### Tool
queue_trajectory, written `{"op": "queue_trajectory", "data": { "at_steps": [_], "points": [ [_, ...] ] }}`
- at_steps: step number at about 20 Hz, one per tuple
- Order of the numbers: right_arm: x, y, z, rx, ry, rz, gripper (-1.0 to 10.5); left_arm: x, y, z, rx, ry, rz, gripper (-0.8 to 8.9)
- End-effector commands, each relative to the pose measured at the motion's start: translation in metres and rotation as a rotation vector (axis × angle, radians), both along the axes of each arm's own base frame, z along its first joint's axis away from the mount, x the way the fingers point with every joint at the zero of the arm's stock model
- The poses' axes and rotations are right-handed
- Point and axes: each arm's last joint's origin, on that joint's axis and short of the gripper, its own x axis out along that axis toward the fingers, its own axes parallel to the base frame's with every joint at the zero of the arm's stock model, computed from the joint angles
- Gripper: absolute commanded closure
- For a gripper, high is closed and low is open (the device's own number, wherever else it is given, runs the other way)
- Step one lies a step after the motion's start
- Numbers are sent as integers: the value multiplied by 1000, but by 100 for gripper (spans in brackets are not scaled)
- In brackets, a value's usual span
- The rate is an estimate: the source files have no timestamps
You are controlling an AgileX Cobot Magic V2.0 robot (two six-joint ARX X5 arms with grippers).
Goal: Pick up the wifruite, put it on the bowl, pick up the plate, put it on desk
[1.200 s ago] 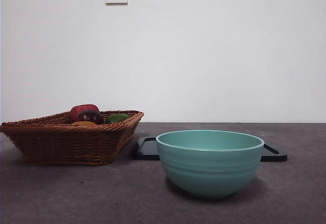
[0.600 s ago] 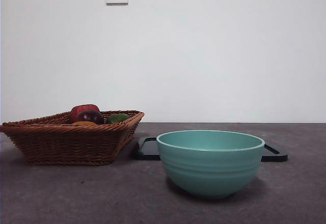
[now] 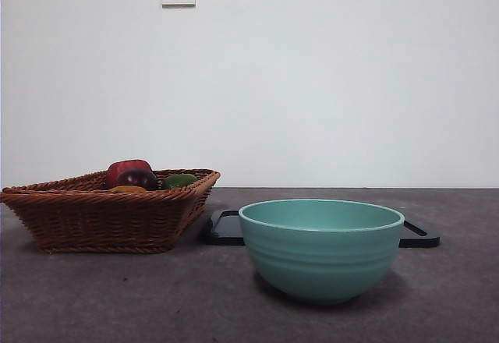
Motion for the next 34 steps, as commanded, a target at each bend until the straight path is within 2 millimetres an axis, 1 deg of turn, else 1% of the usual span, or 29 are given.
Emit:
{"op": "queue_trajectory", "data": {
  "at_steps": [1, 6, 8, 12, 29, 31, 33, 34],
  "points": [
    [-1, -1, 5, 10, -26, 7, 938, 0, 0, -6, 0, -12, 8, 789],
    [-1, -1, 5, 10, -26, 7, 938, 2, 0, -21, 14, 19, 6, 789],
    [-1, -1, 5, 10, -27, 7, 938, 2, 0, -26, 75, 48, -4, 789],
    [-1, -1, 5, 10, -26, 7, 938, 2, 0, -26, 157, 44, -19, 789],
    [-1, -1, 5, 10, -28, -5, 938, 2, 0, -26, 157, 41, -19, 789],
    [0, -2, 3, 14, -53, -68, 938, 2, 0, -26, 157, 41, -19, 789],
    [2, -5, -5, -51, -172, -153, 938, 2, 0, -26, 157, 41, -19, 789],
    [7, -6, -15, -81, -258, -194, 938, 2, 0, -26, 157, 41, -19, 789]
  ]
}}
